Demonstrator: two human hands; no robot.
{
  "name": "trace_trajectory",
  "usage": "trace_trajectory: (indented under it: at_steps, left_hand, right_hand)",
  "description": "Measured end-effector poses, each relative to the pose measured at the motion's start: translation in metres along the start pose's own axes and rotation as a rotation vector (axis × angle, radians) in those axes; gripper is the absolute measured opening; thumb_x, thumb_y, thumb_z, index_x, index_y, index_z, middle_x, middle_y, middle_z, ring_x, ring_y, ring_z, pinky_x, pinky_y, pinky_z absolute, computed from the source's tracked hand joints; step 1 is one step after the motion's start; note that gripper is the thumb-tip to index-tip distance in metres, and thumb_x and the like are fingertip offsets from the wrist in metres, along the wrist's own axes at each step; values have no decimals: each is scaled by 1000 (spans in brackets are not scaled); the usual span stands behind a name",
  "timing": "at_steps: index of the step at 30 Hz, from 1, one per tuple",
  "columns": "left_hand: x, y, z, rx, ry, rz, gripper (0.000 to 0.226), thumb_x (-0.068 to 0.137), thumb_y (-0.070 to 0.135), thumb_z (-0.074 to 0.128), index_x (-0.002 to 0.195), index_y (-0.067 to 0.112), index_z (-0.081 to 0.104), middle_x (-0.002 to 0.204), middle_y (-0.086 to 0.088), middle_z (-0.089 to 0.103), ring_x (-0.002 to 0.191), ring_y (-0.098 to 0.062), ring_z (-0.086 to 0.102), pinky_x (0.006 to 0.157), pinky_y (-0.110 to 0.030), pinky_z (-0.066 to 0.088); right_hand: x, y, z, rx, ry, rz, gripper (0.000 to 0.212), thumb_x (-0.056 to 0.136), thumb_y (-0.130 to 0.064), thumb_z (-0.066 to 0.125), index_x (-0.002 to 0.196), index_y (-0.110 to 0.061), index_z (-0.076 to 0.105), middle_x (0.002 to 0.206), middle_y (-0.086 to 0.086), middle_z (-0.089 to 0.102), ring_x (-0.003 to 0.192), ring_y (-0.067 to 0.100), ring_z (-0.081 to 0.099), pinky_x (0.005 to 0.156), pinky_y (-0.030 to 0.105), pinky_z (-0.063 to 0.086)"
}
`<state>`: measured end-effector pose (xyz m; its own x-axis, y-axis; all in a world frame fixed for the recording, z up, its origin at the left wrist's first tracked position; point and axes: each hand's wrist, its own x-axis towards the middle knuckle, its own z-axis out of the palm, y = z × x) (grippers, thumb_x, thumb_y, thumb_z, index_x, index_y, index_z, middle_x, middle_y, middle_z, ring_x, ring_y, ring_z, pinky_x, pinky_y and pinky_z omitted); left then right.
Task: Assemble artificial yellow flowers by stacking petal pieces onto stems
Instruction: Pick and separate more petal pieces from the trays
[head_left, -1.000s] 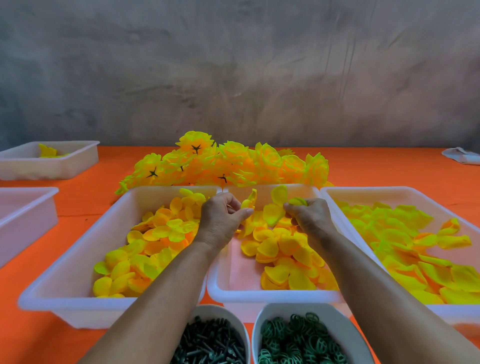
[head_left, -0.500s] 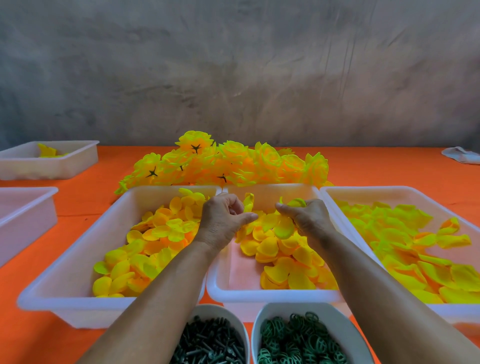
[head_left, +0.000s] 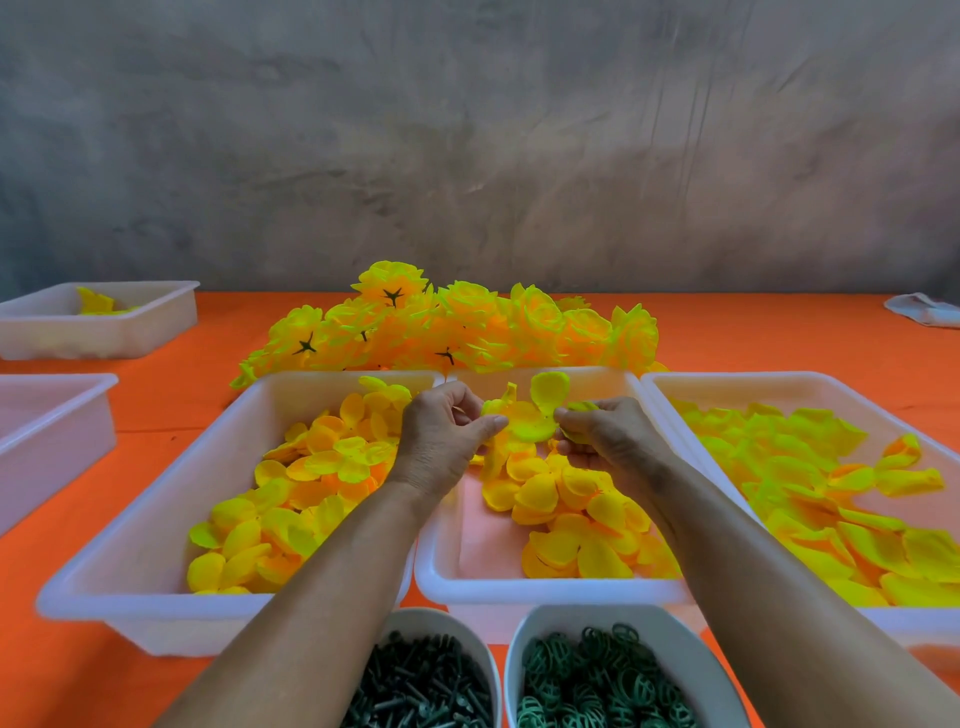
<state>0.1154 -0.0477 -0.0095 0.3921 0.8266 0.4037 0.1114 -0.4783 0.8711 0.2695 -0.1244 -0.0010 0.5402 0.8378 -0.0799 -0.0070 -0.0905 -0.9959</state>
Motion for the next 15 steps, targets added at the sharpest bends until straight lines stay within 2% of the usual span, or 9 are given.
trace_trajectory:
  at_steps: [6, 11, 15]
  left_hand:
    - [0, 1, 0, 8, 5, 2, 26, 76, 6, 76, 66, 12, 53, 62, -8, 55, 56, -16, 57, 54, -27, 54]
    - [0, 2, -1, 13, 22, 5, 25, 75, 4, 76, 68, 13, 54, 66, -11, 58, 59, -20, 58, 60, -30, 52]
    - [1, 2, 0, 70, 65, 58, 20, 76, 3, 74, 72, 12, 56, 70, -10, 57, 65, -21, 54, 64, -32, 49]
  right_hand:
    - [3, 2, -2, -77, 125, -58, 27, 81, -12, 71, 58, -8, 59, 43, 2, 56, 31, 7, 42, 43, 20, 33]
    - [4, 3, -6, 27, 237, -77, 29, 84, -15, 70, 59, -9, 56, 50, 4, 50, 38, 10, 40, 39, 18, 31]
    - [4, 0, -7, 111, 243, -68, 22, 87, -7, 64, 67, -9, 57, 59, 7, 51, 47, 13, 46, 41, 18, 34]
